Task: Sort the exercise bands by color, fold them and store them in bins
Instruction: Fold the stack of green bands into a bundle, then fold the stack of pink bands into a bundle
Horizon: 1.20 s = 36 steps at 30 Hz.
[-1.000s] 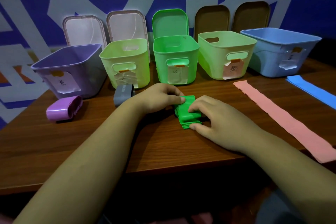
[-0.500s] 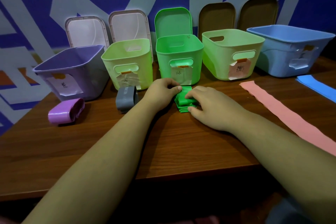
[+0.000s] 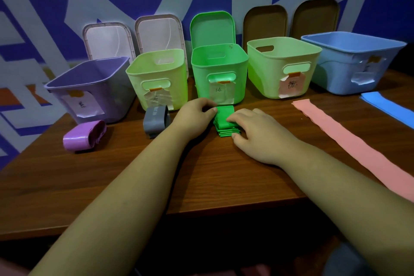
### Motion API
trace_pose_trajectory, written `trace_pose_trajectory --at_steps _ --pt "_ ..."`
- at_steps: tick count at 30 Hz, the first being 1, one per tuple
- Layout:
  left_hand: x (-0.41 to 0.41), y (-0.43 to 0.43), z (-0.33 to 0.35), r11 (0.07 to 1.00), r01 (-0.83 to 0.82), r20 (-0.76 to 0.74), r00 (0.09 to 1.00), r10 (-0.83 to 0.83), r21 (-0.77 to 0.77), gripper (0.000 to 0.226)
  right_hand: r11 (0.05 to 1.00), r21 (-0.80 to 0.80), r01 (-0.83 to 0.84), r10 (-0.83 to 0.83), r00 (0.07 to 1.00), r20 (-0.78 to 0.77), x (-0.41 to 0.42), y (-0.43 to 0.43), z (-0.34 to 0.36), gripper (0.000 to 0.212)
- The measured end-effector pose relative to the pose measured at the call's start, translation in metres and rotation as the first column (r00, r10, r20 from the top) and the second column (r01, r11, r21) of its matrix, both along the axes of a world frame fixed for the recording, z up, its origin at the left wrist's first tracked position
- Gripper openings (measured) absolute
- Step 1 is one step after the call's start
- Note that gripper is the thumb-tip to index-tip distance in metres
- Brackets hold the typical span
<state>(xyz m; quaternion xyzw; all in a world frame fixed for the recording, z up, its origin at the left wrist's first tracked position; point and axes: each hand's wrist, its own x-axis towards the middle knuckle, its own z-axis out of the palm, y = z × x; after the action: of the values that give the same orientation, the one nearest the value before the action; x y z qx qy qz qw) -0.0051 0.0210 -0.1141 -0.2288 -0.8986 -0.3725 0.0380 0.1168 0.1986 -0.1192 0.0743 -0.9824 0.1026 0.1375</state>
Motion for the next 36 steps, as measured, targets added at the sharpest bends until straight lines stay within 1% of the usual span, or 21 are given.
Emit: trace_pose_trajectory --at_steps 2,4,8,10,11,13,16,18,21,23,26,29,30,33,36 --pt "0.006 -0.001 0.003 1.000 0.004 -0.029 1.000 -0.005 -0.025 0.030 1.000 -0.001 0.001 -0.001 1.000 0.010 0.001 0.000 0.002 0.050" --pt "0.011 0.000 0.008 0.994 0.012 -0.093 0.995 -0.022 -0.112 0.031 1.000 -0.018 -0.012 0.013 0.999 0.039 0.003 0.001 0.006 0.053" --pt "0.017 0.004 0.018 0.963 -0.008 -0.249 0.966 -0.062 -0.271 0.030 0.991 -0.127 -0.041 0.051 0.996 0.078 0.014 0.019 0.024 0.059" --pt "0.022 0.013 0.027 0.957 -0.003 -0.328 0.940 -0.097 -0.291 0.027 0.989 -0.146 -0.018 0.029 0.997 0.078 0.022 0.038 0.036 0.054" --pt "0.027 0.020 0.033 0.956 0.024 -0.344 0.930 -0.128 -0.292 0.025 0.990 -0.144 0.009 0.003 0.997 0.082 0.025 0.049 0.041 0.049" --pt "0.037 0.041 0.044 0.940 0.116 -0.317 0.922 -0.221 -0.320 0.021 0.988 -0.134 0.082 -0.069 0.993 0.098 0.031 0.075 0.050 0.039" --pt "0.051 0.082 0.052 0.920 0.232 -0.188 0.935 -0.300 -0.315 0.020 0.979 -0.108 0.172 -0.160 0.981 0.112 0.034 0.113 0.052 0.024" --pt "0.056 0.114 0.052 0.913 0.273 -0.123 0.939 -0.322 -0.303 0.020 0.969 -0.120 0.217 -0.203 0.972 0.117 0.036 0.134 0.049 0.022" --pt "0.057 0.162 0.045 0.894 0.288 -0.081 0.939 -0.334 -0.344 0.025 0.950 -0.172 0.260 -0.240 0.962 0.131 0.038 0.160 0.044 0.023" --pt "0.052 0.191 0.036 0.891 0.241 -0.090 0.951 -0.296 -0.385 0.030 0.940 -0.187 0.286 -0.262 0.954 0.143 0.036 0.173 0.040 0.027" --pt "0.045 0.222 0.014 0.907 0.090 -0.143 0.976 -0.162 -0.412 0.038 0.930 -0.207 0.304 -0.281 0.950 0.133 0.031 0.189 0.034 0.029" --pt "0.041 0.233 -0.006 0.906 -0.010 -0.206 0.975 -0.086 -0.424 0.040 0.921 -0.231 0.313 -0.293 0.949 0.117 0.022 0.201 0.030 0.027" --pt "0.040 0.234 -0.010 0.911 -0.018 -0.229 0.970 -0.085 -0.412 0.037 0.922 -0.229 0.311 -0.292 0.950 0.114 0.018 0.204 0.029 0.027" --pt "0.036 0.233 -0.013 0.952 0.016 -0.263 0.959 -0.100 -0.305 0.026 0.933 -0.235 0.274 -0.252 0.960 0.120 0.004 0.208 0.028 0.032" --pt "0.035 0.231 -0.012 0.973 0.075 -0.270 0.954 -0.134 -0.216 0.025 0.948 -0.236 0.213 -0.181 0.972 0.150 -0.006 0.211 0.029 0.039"
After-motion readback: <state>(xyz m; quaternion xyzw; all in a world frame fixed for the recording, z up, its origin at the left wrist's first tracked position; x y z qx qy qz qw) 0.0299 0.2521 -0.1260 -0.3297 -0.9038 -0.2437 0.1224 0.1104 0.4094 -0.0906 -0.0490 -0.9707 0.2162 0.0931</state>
